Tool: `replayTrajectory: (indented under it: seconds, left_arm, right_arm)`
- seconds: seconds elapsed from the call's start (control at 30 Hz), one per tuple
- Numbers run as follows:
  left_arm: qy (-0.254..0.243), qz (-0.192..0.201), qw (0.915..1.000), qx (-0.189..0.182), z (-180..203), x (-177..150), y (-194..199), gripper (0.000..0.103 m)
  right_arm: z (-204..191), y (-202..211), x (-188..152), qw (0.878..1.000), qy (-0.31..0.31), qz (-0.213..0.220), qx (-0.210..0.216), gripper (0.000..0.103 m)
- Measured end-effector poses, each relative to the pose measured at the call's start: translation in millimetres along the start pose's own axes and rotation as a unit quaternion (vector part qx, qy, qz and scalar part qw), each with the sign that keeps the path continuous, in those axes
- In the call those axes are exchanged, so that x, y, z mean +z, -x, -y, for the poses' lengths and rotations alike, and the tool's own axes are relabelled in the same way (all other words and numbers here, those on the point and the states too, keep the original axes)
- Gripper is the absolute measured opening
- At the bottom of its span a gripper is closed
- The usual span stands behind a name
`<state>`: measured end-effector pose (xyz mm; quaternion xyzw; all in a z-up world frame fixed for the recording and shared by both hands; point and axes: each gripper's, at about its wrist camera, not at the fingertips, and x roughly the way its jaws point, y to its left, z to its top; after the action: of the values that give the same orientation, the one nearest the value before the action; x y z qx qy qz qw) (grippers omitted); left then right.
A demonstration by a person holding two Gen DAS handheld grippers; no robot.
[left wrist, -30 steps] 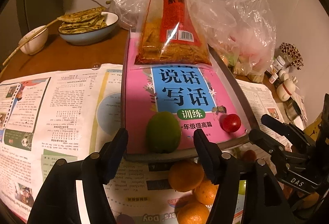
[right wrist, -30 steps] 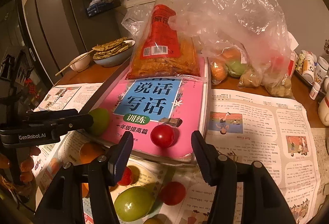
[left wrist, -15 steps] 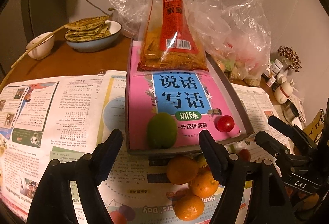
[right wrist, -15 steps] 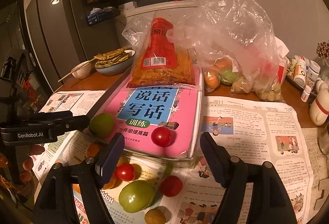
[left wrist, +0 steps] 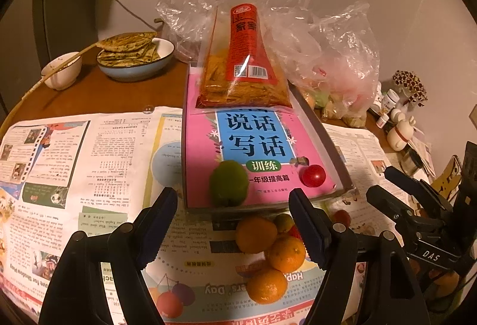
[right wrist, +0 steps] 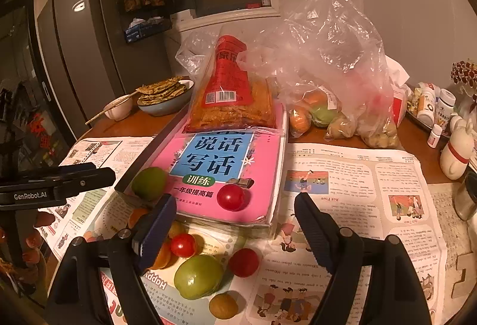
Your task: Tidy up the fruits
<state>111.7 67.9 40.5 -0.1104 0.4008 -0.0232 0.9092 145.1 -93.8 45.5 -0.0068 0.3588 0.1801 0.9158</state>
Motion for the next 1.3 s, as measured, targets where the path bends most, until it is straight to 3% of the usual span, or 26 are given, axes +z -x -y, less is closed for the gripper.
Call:
replayTrajectory:
  seconds: [1.3]
  left_arm:
    - [-0.035, -0.016, 0.9992, -0.003, 18, -34, 17, 0.078]
  right_arm:
    - [-12, 30, -36, 1.000, 0.016, -0.011, 0.001, 0.084]
